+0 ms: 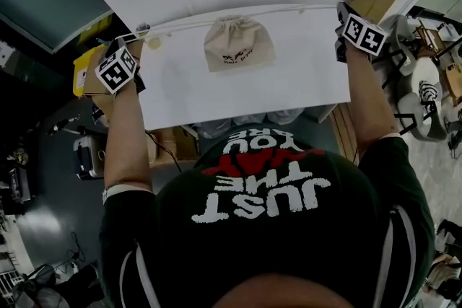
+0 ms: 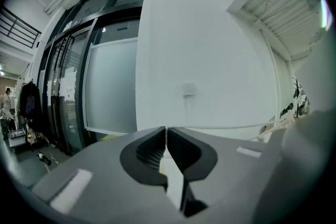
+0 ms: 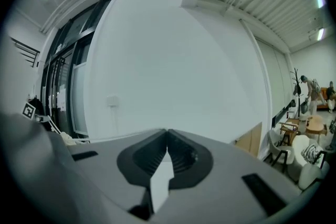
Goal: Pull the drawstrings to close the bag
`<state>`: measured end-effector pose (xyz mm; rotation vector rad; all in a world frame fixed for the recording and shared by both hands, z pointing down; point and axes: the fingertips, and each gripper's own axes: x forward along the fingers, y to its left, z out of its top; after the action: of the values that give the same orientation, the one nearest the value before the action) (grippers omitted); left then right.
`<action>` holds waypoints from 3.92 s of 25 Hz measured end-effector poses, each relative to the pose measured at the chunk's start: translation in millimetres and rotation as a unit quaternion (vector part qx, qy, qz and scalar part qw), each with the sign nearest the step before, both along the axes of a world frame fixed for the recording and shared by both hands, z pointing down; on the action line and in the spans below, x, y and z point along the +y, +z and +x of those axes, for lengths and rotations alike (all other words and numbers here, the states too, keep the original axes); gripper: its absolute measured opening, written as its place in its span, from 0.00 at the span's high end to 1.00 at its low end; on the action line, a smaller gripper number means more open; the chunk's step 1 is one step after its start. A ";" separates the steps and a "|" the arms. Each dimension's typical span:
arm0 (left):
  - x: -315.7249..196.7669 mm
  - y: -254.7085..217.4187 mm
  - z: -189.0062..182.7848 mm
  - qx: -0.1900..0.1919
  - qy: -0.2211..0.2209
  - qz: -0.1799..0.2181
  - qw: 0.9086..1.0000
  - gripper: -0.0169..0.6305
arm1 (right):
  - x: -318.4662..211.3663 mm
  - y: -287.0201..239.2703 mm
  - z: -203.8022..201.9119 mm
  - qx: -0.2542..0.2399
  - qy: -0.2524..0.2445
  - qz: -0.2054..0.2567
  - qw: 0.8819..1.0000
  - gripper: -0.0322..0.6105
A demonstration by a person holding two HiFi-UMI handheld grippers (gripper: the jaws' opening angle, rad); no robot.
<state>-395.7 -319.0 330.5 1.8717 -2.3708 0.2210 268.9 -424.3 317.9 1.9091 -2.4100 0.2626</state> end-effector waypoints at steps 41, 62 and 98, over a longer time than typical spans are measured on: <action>-46.9 92.6 41.5 -0.008 0.066 -0.132 0.989 0.95 | -26.1 82.0 -12.3 0.009 -0.036 -0.103 0.994 0.93; 83.9 221.4 79.7 0.074 0.086 -0.197 0.974 0.95 | 72.2 165.8 -10.5 0.003 -0.076 -0.164 0.984 0.93; 258.5 419.8 164.3 0.294 0.174 -0.334 0.879 0.95 | 277.2 419.7 -33.1 -0.045 -0.101 -0.439 0.891 0.93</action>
<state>-231.4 -60.5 750.3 1.6668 -1.3172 0.3748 235.8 -147.0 737.6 1.2301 -1.9462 1.1966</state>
